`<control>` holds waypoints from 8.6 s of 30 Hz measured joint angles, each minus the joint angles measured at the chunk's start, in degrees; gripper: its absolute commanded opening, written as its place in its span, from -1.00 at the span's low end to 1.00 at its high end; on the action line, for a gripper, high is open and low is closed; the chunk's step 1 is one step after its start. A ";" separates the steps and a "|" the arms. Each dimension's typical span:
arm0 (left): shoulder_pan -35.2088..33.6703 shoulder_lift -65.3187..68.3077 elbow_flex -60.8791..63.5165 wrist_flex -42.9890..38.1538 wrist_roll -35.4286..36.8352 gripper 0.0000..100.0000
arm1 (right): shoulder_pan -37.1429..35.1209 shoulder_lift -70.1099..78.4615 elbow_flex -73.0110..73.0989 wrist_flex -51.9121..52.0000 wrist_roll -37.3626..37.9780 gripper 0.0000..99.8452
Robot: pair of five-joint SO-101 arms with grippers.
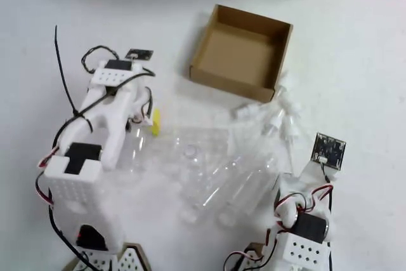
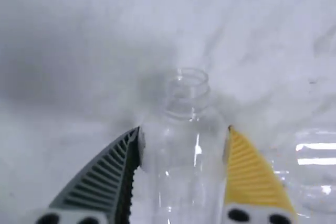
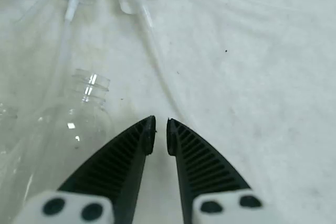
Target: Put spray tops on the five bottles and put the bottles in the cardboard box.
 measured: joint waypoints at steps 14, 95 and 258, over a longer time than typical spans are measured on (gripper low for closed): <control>0.00 -9.67 8.88 -5.45 -2.81 -0.76 | 2.99 0.00 0.00 -5.54 4.57 -0.96; -6.07 -20.84 19.43 -19.08 -6.33 -0.75 | -22.59 114.55 -82.37 -17.14 95.21 -0.73; 13.54 -127.65 93.27 -38.24 0.26 -0.76 | -53.80 51.60 -32.44 -94.51 -9.85 -0.97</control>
